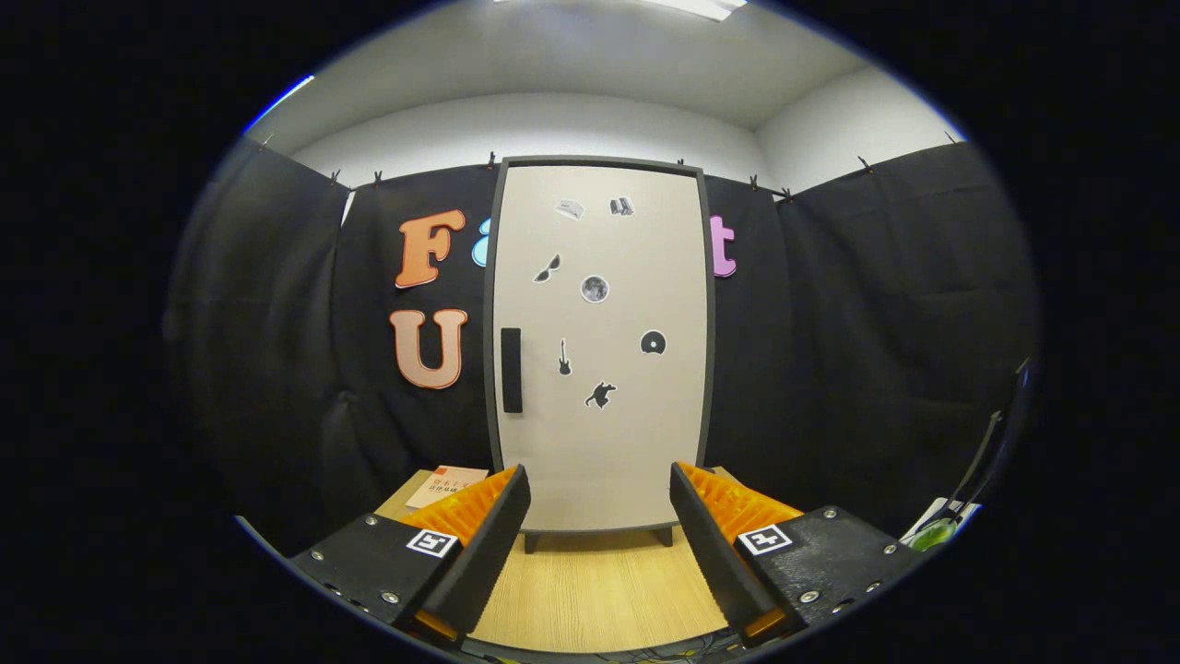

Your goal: Open the shoe cabinet door, grab the shoes and put them into the shoe cabinet, then close the shoe cabinet door.

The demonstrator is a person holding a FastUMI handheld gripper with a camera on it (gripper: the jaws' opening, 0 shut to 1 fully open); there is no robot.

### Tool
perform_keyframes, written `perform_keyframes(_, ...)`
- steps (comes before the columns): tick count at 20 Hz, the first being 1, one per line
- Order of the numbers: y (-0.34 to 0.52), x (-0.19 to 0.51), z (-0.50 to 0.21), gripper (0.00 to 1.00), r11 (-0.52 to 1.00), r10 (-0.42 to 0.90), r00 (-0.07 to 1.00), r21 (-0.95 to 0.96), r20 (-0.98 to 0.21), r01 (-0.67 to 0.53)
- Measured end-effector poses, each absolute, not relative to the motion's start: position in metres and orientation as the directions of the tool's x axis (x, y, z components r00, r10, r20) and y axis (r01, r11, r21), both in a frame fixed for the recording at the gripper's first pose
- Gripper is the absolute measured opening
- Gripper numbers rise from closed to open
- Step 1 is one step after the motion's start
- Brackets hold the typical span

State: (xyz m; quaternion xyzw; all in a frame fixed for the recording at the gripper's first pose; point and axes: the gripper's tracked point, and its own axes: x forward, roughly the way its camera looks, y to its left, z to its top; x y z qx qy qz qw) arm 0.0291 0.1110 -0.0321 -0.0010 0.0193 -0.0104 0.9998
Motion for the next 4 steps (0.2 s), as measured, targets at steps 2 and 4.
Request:
perform_keyframes(2,0.1103,0.0292,-0.0327,0.95,1.000,-0.022,0.999,-0.002,-0.043,0.022)
perform_keyframes(4,0.1105,0.0296,-0.0345,0.95,1.000,-0.020,0.999,0.012,-0.044,0.021)
